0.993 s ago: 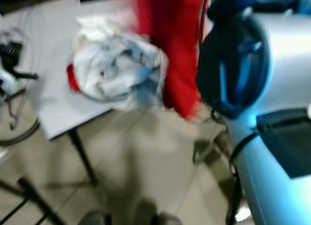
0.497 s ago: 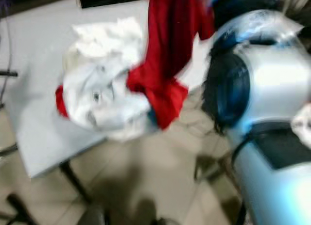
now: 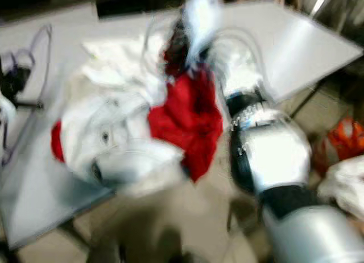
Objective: Hang hanger
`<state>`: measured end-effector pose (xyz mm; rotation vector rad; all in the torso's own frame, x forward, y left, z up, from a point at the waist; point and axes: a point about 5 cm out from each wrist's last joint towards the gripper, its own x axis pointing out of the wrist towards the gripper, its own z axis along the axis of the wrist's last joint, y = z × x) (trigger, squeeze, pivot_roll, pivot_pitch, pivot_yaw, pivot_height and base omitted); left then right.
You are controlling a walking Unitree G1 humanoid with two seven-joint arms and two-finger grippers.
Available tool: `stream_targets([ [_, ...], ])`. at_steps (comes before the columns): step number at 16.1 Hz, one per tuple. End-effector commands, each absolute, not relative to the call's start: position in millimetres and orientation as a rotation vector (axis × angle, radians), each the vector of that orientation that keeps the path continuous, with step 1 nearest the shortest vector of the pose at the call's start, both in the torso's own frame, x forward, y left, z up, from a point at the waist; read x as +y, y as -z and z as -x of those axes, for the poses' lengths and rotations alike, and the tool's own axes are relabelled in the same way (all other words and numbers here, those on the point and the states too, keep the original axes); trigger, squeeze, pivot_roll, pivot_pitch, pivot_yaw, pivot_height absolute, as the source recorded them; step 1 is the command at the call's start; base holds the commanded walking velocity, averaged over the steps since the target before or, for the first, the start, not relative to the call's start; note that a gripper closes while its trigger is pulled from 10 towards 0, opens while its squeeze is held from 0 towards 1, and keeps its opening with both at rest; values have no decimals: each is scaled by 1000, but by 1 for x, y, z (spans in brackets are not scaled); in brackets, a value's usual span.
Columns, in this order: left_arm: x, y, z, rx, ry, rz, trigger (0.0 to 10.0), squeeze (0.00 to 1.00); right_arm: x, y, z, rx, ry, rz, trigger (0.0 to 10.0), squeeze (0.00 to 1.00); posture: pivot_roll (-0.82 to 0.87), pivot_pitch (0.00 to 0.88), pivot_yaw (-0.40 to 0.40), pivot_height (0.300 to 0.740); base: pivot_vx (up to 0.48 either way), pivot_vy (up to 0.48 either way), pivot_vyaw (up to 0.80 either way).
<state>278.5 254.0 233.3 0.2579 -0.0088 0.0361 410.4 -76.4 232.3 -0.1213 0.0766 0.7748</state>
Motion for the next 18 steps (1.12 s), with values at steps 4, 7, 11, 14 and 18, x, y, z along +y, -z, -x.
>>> stream_targets([
  [4, 230, -243, -286, -23, 103, -286, 10000, 0, -132, -226, -400, 176, -893, 16, 10000, 1000, 73, 27, -85, 740, 0, 0, 0],
  [7, 219, -244, -288, -31, 165, -276, 10000, 0, -155, -222, -391, 216, -908, -80, 10000, 1000, 59, 26, -70, 740, 0, 0, 0],
  [11, 217, -255, -296, -60, 164, -246, 10000, 0, -196, -256, -353, 127, -1060, -44, 10000, 1000, 46, 29, -53, 740, 0, 0, 0],
  [14, 206, -270, -293, -158, 180, -181, 10000, 0, -210, -286, -339, -153, -775, 107, 10000, 0, 32, 39, -63, 740, 0, 0, 0],
  [18, 142, -263, -282, -185, 401, -10, 10000, 0, -202, -271, -292, -266, -181, 74, 10000, 0, -21, 47, -31, 740, 0, 0, -767],
])
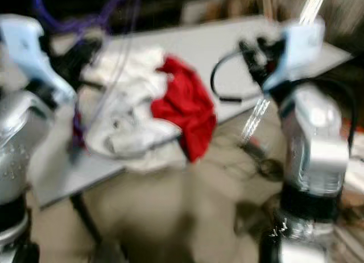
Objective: Hang hanger
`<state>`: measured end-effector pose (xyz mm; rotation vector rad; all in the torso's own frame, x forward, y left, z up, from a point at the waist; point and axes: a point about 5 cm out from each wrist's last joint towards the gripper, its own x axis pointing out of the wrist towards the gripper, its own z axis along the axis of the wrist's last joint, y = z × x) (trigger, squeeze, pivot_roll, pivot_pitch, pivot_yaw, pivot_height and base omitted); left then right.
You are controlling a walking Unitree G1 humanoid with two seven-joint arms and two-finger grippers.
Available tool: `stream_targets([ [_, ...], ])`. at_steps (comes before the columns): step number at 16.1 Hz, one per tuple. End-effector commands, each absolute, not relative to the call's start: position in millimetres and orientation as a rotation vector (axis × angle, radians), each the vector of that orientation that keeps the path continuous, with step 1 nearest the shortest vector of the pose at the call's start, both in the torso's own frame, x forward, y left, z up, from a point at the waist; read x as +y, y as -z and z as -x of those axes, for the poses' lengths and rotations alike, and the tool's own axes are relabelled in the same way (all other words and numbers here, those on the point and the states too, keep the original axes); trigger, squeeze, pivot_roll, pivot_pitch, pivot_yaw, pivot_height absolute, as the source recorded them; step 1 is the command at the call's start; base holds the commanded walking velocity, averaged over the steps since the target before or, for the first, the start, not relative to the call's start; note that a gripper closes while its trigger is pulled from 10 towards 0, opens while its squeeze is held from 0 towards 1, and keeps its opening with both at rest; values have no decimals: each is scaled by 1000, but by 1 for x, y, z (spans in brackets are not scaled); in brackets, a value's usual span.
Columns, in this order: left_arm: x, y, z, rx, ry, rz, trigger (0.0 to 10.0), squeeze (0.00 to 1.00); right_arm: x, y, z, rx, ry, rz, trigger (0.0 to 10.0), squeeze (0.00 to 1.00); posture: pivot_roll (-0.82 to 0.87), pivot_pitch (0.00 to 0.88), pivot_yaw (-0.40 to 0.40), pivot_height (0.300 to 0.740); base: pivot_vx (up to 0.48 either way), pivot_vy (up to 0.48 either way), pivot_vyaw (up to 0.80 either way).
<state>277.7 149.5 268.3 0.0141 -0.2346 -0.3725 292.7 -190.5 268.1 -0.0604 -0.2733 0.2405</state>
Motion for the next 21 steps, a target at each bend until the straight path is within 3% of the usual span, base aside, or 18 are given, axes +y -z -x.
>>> stream_targets([
  [1, 130, -252, -279, -156, 447, -54, 10000, 0, -197, -265, -279, -293, -159, 81, 10000, 0, -44, 45, -18, 740, 0, 0, -800],
  [4, 120, -248, -284, -102, 453, -35, 10000, 0, -194, -240, -256, -203, -58, 57, 10000, 0, -71, 48, -6, 740, 0, 0, -800],
  [6, 129, -238, -288, -61, 392, -28, 10000, 0, -198, -212, -239, -68, 55, 120, 10000, 0, -87, 54, -8, 740, 0, 0, -800],
  [9, 138, -212, -283, -40, 296, -82, 10000, 0, -206, -193, -227, -36, 164, 131, 10000, 0, -83, 74, -37, 740, 0, 0, -800],
  [12, 135, -214, -273, -83, 338, -21, 10000, 0, -199, -201, -230, -84, 168, 110, 10000, 0, -80, 83, -61, 740, 0, 0, -800],
  [15, 134, -206, -270, -60, 316, -92, 10000, 0, -192, -192, -232, -39, 138, 87, 10000, 0, -70, 90, -68, 740, 0, 0, -800],
  [21, 130, -200, -273, -61, 340, -117, 10000, 0, -183, -172, -226, 60, 112, 46, 10000, 0, -74, 69, -43, 740, 0, -480, -72],
])
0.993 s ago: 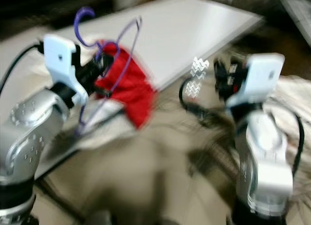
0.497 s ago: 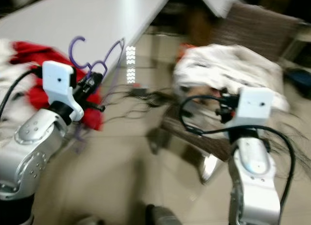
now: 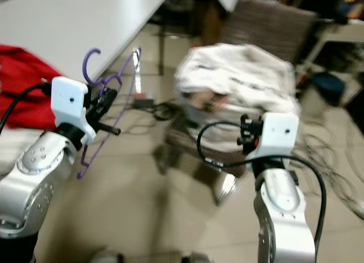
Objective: Hang hanger
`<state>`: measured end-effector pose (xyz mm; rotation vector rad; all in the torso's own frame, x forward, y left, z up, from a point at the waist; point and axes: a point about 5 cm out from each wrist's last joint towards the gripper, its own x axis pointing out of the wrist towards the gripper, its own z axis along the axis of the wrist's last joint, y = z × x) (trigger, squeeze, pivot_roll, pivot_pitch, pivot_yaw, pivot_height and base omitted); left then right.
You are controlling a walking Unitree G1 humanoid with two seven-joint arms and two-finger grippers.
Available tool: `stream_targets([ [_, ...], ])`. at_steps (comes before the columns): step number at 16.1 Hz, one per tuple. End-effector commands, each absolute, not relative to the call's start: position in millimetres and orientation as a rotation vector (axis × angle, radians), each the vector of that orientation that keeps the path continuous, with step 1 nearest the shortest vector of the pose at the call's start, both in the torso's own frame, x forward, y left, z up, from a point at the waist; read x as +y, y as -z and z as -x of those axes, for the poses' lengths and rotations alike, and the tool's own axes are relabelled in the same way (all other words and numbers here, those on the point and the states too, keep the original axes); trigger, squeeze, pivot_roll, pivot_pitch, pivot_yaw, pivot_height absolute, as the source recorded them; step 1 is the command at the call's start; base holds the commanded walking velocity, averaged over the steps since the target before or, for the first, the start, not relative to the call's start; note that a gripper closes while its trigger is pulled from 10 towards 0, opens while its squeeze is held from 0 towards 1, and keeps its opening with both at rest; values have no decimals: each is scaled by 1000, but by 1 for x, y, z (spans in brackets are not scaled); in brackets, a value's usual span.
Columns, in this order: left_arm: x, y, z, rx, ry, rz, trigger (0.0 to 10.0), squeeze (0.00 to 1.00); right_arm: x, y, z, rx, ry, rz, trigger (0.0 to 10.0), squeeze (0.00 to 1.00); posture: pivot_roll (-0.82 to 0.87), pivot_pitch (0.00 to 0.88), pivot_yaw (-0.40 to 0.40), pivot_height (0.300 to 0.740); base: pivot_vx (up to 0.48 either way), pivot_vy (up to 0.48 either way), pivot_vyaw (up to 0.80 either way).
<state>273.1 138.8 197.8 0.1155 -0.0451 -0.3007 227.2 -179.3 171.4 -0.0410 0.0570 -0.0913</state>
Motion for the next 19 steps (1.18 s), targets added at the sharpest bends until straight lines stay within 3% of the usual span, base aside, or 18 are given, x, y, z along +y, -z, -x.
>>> stream_targets([
  [1, 131, -199, -273, -60, 342, -139, 10000, 0, -182, -171, -225, 63, 112, 40, 10000, 0, -74, 70, -41, 740, 0, -480, 0],
  [5, 128, -196, -274, -66, 345, -161, 10000, 0, -179, -172, -226, 56, 113, 11, 10000, 0, -75, 68, -40, 740, 0, 360, 0],
  [8, 132, -197, -274, -58, 310, -112, 10000, 0, -178, -172, -233, 92, 103, -37, 10000, 0, -77, 72, -39, 740, 0, 0, 0],
  [15, 140, -193, -276, -104, 277, -146, 10000, 0, -180, -191, -244, -71, 66, 216, 10000, 0, -78, 65, -56, 740, 87, 0, 0],
  [17, 143, -186, -279, -102, 272, -157, 10000, 0, -178, -183, -245, -56, 63, 24, 10000, 0, -67, 48, -51, 740, 336, 0, -400],
  [19, 149, -174, -281, -101, 273, -184, 10000, 0, -182, -176, -245, -60, 76, -38, 10000, 0, -74, 43, -39, 740, 341, 0, -800],
])
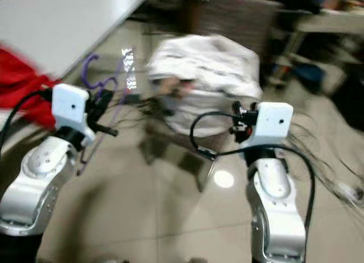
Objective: Hang hanger
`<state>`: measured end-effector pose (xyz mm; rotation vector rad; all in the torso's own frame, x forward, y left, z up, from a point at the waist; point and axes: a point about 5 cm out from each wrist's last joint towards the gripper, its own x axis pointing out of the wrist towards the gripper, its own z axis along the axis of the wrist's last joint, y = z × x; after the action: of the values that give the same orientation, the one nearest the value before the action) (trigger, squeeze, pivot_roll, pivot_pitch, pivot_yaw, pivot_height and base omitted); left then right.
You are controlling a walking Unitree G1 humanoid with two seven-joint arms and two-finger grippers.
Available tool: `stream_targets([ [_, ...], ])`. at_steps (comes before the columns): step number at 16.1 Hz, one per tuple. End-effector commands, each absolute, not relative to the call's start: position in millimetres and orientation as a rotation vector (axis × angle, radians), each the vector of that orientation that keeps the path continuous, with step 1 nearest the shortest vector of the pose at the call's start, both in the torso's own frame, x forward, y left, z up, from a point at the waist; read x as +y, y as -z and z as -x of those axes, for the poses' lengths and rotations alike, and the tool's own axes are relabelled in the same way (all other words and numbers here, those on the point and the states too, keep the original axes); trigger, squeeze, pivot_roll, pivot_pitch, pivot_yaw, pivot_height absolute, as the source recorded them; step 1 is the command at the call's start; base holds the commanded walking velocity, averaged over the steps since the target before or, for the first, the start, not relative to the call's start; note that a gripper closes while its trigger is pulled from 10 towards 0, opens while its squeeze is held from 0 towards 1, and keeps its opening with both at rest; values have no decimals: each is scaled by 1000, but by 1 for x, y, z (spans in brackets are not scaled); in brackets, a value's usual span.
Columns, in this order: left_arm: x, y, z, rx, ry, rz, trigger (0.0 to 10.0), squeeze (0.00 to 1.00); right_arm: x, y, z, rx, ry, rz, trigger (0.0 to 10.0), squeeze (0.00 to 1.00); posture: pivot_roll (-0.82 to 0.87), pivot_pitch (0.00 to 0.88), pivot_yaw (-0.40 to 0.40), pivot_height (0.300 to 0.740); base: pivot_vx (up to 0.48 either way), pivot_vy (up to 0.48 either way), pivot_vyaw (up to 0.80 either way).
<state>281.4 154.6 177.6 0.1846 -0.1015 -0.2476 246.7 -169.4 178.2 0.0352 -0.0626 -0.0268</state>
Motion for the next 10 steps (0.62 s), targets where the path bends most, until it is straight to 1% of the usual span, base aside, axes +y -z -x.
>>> stream_targets([
  [1, 154, -170, -282, -97, 256, -191, 10000, 0, -184, -172, -245, -61, 71, -21, 10000, 0, -81, 51, -29, 740, 345, 0, 0],
  [4, 157, -175, -286, -118, 223, -190, 10000, 0, -184, -170, -246, -70, 49, 25, 10000, 0, -88, 41, -18, 740, 351, 0, 0],
  [6, 154, -178, -289, -142, 242, -209, 10000, 0, -180, -177, -248, -101, 31, -5, 10000, 0, -84, 46, -9, 740, 337, 0, 0],
  [8, 151, -182, -293, -145, 249, -214, 10000, 0, -177, -188, -250, -158, 16, 11, 10000, 0, -83, 50, -11, 740, 336, 0, 0],
  [10, 153, -189, -298, -151, 228, -199, 10000, 0, -175, -195, -256, -172, 6, -24, 10000, 0, -83, 51, -11, 740, 336, 0, 0],
])
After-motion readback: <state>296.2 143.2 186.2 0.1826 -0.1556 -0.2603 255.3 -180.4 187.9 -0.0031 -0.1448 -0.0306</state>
